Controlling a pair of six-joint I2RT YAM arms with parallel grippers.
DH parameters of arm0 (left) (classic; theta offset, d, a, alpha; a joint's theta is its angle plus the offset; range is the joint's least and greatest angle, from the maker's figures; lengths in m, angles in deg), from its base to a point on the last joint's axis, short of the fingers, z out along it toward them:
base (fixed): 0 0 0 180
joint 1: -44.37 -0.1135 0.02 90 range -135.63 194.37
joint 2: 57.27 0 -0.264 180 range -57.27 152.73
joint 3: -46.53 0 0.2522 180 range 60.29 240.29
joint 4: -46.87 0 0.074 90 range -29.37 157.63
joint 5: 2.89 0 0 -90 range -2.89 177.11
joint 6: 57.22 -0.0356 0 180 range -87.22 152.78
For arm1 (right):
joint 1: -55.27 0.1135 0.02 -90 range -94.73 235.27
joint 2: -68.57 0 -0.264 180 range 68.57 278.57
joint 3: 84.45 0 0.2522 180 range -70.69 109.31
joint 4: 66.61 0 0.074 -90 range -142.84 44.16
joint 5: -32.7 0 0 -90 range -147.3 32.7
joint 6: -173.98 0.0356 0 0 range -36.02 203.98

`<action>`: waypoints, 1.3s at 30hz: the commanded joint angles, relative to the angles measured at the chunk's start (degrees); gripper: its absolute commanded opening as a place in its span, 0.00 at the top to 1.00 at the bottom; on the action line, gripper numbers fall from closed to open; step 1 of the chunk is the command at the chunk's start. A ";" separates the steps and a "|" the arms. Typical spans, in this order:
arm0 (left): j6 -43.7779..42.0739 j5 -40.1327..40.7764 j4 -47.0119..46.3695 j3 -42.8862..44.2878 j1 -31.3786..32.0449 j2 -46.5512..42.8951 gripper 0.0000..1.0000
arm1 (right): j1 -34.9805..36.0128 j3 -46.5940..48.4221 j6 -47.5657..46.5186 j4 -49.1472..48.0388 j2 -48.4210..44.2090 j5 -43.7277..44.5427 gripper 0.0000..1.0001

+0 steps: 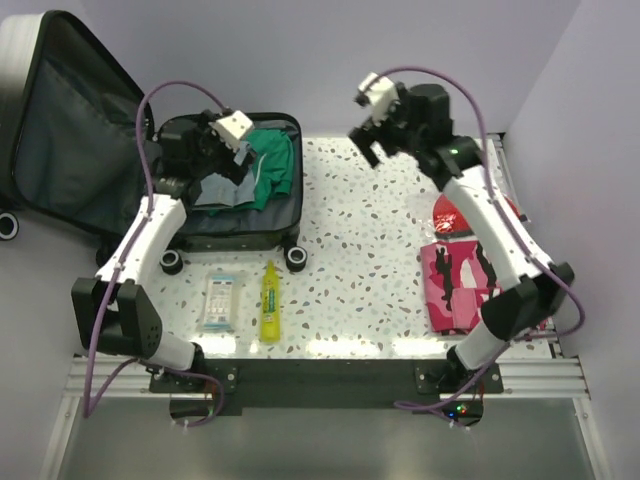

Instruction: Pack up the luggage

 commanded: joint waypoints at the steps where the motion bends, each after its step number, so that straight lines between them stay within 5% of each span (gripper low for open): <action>1: 0.57 -4.28 7.00 -3.34 4.54 -1.80 0.00 | -9.38 -9.53 -6.48 29.04 -7.30 -3.49 0.02; 8: 9.42 -7.27 6.92 -8.62 10.10 -3.83 0.00 | -22.05 -25.88 -23.27 46.62 -17.95 2.48 0.09; 19: 9.01 -6.49 10.97 -6.95 10.10 -5.67 0.00 | -26.80 -47.86 -31.55 41.20 -13.92 11.10 0.18; 29: 8.49 -4.46 13.86 -8.01 9.83 -8.83 0.00 | -23.82 -46.74 -24.17 33.54 2.61 -0.92 0.25; 39: 10.41 -4.46 15.71 -7.74 9.57 -9.71 0.00 | -9.33 -37.17 -11.97 28.37 12.01 -16.04 0.28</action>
